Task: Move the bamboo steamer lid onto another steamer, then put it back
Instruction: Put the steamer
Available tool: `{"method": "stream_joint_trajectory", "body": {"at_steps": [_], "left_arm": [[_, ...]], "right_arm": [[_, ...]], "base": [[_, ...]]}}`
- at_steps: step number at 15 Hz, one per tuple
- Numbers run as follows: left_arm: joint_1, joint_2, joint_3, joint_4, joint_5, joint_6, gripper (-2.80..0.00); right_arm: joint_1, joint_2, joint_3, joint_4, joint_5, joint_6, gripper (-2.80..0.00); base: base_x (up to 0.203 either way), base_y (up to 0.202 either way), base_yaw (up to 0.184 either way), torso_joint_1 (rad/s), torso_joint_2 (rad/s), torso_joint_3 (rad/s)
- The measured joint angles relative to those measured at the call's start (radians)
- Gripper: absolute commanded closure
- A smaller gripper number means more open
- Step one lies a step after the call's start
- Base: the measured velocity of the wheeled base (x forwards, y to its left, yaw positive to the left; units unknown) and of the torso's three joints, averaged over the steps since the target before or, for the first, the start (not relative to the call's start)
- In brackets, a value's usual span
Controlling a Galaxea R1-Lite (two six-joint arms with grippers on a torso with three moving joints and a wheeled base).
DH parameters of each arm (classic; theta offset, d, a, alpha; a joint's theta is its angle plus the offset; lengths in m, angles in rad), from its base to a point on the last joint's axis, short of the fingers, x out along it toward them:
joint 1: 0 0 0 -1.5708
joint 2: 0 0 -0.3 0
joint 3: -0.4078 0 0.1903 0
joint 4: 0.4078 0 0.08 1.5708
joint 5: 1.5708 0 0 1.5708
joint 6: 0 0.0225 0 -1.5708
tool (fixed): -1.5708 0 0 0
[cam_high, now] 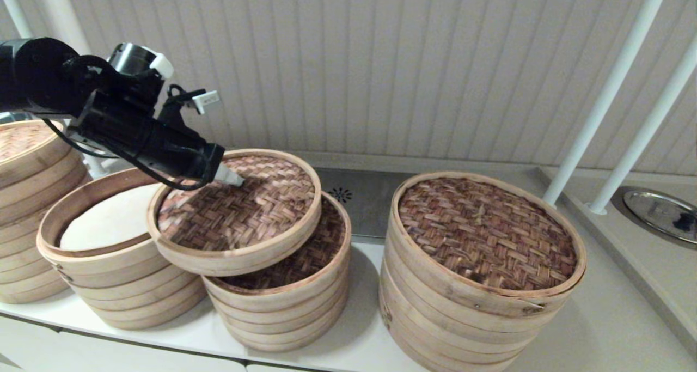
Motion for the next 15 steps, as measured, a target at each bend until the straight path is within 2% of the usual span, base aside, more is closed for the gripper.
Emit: {"method": "stream_joint_trajectory", "body": {"at_steps": [8, 15], "left_arm": [[-0.055, 0.041, 0.02, -0.035, -0.001, -0.02, 0.0], [-0.067, 0.043, 0.023, -0.04, -0.022, -0.058, 0.0]], "right_arm": [[0.0, 0.0, 0.0, 0.0, 0.0, 0.0, 0.0], [0.0, 0.0, 0.0, 0.0, 0.0, 0.0, 0.0]], "base": [[0.0, 0.0, 0.0, 0.0, 0.0, 0.0], [0.0, 0.0, 0.0, 0.0, 0.0, 0.0]]}}
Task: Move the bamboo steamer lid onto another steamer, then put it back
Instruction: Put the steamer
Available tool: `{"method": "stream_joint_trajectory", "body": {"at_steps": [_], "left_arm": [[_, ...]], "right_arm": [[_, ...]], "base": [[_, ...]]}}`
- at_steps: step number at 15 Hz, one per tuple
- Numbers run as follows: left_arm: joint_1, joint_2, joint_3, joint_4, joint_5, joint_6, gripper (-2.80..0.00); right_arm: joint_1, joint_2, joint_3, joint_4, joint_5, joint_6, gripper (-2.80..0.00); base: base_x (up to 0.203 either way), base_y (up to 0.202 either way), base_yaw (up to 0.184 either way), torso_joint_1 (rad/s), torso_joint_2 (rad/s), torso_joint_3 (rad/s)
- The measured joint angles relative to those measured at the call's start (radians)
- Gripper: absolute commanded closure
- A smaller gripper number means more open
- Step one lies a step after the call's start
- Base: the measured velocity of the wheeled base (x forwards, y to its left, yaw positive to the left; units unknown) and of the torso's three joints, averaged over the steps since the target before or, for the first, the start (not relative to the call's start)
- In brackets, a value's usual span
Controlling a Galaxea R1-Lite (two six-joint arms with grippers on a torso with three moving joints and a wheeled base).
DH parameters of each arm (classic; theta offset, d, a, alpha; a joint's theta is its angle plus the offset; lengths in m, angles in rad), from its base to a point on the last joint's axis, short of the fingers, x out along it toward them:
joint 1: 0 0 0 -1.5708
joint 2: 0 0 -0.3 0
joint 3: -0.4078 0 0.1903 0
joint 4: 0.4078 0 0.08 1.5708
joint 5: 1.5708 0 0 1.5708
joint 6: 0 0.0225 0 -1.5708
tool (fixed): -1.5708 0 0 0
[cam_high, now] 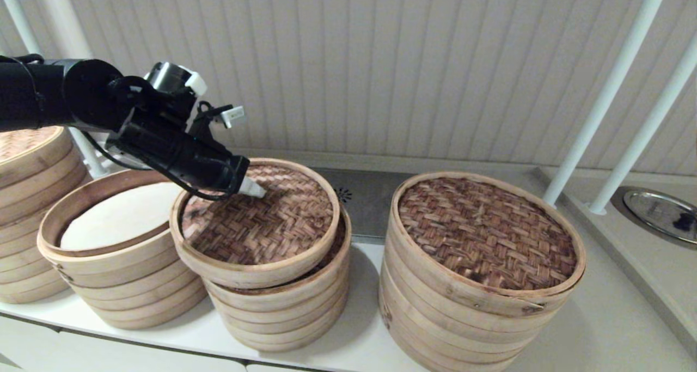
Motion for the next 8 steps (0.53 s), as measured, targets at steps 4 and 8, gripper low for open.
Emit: {"method": "stream_joint_trajectory", "body": {"at_steps": [4, 8], "left_arm": [[-0.004, -0.004, 0.004, -0.008, -0.026, -0.008, 0.0], [-0.008, -0.009, 0.039, -0.027, -0.049, -0.012, 0.0]], "right_arm": [[0.0, 0.0, 0.0, 0.0, 0.0, 0.0, 0.0], [0.0, 0.0, 0.0, 0.0, 0.0, 0.0, 0.0]], "base": [[0.0, 0.0, 0.0, 0.0, 0.0, 0.0], [0.0, 0.0, 0.0, 0.0, 0.0, 0.0]]}}
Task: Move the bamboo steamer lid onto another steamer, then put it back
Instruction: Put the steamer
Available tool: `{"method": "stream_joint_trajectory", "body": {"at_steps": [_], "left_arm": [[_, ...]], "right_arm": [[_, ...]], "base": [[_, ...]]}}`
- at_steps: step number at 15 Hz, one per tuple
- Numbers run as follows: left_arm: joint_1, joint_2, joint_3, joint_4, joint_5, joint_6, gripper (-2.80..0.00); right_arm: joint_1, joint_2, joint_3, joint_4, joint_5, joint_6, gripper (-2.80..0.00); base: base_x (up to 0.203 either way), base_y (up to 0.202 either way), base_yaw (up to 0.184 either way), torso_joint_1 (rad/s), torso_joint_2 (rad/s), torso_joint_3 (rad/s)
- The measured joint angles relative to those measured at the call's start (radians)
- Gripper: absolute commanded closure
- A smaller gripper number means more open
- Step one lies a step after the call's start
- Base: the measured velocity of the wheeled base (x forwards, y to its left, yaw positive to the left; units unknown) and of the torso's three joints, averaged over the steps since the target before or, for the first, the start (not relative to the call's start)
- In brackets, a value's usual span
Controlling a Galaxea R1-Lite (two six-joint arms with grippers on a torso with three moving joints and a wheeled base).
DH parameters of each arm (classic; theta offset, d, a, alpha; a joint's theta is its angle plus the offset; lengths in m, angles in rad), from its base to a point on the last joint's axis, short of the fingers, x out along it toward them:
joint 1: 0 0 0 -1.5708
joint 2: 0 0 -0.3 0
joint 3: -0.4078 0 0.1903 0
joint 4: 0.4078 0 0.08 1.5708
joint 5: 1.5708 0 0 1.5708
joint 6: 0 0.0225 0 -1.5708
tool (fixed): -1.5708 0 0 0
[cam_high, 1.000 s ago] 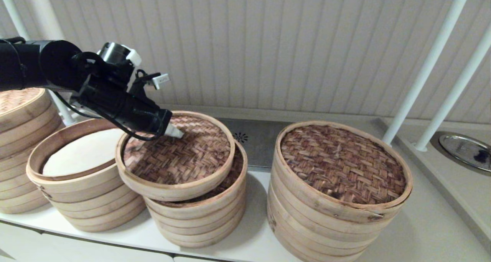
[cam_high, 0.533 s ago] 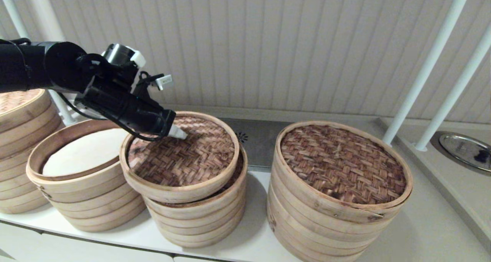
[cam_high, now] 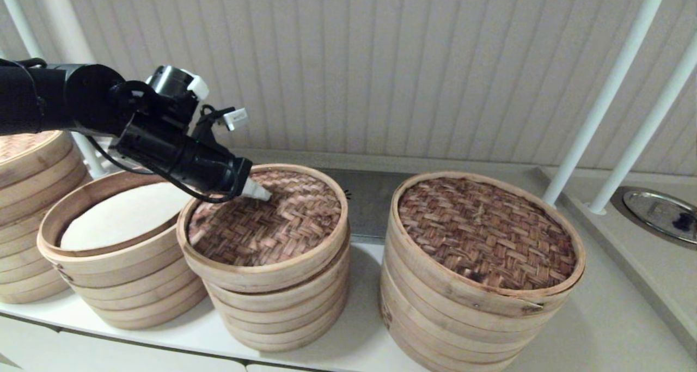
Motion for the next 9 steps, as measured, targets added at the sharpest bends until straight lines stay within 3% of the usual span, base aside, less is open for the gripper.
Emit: {"method": "stream_joint_trajectory", "body": {"at_steps": [9], "left_arm": [[-0.015, 0.004, 0.058, -0.075, 0.0, -0.017, 0.0]], "right_arm": [[0.0, 0.0, 0.0, 0.0, 0.0, 0.0, 0.0]], "base": [[0.0, 0.0, 0.0, 0.0, 0.0, 0.0]]}}
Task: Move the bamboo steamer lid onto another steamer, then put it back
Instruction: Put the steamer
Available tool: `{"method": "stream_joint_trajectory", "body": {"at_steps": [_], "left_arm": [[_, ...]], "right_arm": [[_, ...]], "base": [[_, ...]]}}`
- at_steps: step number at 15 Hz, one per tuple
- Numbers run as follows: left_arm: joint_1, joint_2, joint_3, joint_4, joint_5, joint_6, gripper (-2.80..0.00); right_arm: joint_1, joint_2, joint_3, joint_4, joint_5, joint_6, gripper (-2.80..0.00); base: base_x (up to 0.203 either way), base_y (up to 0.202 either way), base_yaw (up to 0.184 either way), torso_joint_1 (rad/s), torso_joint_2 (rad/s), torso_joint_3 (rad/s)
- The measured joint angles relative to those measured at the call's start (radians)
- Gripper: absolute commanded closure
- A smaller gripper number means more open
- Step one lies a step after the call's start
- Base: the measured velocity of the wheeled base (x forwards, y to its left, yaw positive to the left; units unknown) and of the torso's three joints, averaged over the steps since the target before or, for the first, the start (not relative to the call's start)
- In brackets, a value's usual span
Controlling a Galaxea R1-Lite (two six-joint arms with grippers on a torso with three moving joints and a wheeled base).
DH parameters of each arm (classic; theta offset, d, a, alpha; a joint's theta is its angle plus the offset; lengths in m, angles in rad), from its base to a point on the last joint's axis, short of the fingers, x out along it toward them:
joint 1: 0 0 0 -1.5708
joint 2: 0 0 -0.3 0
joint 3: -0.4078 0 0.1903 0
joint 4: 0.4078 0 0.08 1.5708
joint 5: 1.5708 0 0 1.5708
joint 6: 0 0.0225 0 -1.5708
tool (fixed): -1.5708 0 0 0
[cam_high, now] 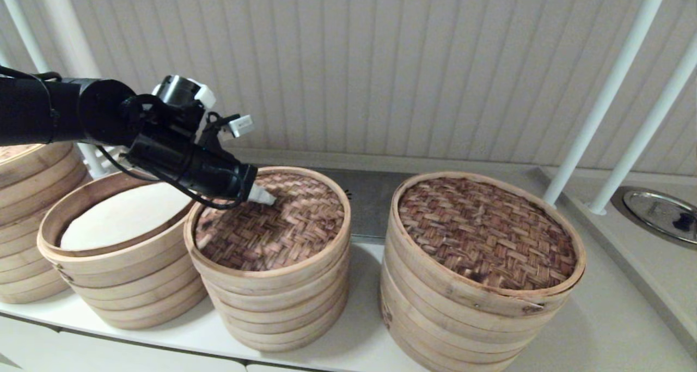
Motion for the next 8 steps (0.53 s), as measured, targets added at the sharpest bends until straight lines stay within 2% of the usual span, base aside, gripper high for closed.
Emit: {"method": "stream_joint_trajectory", "body": {"at_steps": [8], "left_arm": [[-0.014, 0.011, 0.02, -0.032, 0.0, -0.006, 0.0]], "right_arm": [[0.0, 0.0, 0.0, 0.0, 0.0, 0.0, 0.0]], "base": [[0.0, 0.0, 0.0, 0.0, 0.0, 0.0]]}}
